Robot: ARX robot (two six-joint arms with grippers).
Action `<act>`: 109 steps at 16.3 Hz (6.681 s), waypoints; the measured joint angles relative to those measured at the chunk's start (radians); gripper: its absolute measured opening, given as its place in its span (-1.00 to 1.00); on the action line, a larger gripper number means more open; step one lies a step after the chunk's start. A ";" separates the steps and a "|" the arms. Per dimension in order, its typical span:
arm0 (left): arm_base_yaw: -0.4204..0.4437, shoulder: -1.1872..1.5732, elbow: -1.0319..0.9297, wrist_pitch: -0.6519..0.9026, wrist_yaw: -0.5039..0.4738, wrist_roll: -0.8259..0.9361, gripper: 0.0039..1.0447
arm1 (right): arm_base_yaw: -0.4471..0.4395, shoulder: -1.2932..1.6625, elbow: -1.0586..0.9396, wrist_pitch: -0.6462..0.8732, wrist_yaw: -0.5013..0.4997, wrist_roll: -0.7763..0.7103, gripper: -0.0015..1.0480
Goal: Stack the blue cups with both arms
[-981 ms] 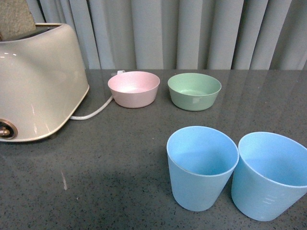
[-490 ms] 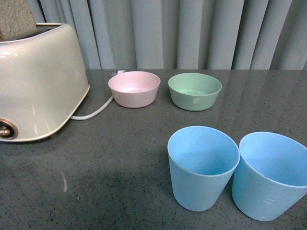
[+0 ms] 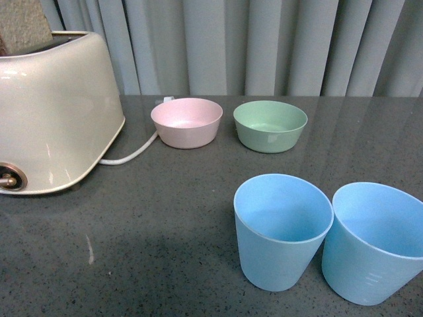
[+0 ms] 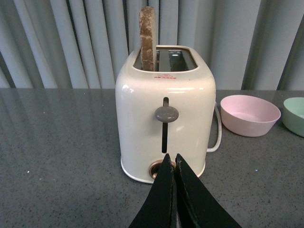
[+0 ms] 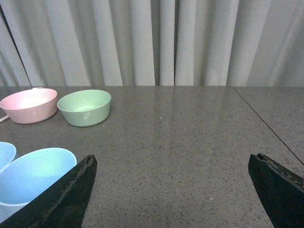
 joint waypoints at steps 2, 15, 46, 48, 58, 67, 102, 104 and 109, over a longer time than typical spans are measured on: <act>0.000 -0.049 -0.019 -0.031 0.000 0.000 -0.98 | 0.000 0.000 0.000 0.000 0.000 0.000 0.87; 0.000 -0.346 -0.075 -0.250 0.000 0.000 -0.98 | 0.000 0.000 0.000 0.000 0.000 0.000 0.87; 0.000 -0.608 -0.074 -0.527 0.000 -0.002 0.88 | 0.000 0.000 0.000 0.000 0.000 0.000 0.87; -0.001 -0.608 -0.074 -0.527 0.000 -0.001 0.88 | 0.057 0.040 0.016 -0.040 0.130 0.050 0.87; -0.001 -0.608 -0.074 -0.527 0.000 -0.001 0.88 | 0.243 0.967 0.682 -0.137 -0.006 0.143 0.87; -0.001 -0.608 -0.074 -0.527 0.000 -0.001 0.88 | 0.236 1.208 0.663 -0.255 -0.050 0.142 0.87; -0.001 -0.608 -0.074 -0.527 0.000 -0.002 0.88 | 0.422 1.215 0.873 -0.310 -0.026 0.188 -0.96; -0.001 -0.608 -0.074 -0.527 0.000 -0.001 0.88 | 0.426 1.232 0.872 -0.300 -0.026 0.188 -0.96; -0.001 -0.608 -0.074 -0.527 0.000 -0.002 0.88 | 0.433 1.242 0.868 -0.303 -0.020 0.192 -0.96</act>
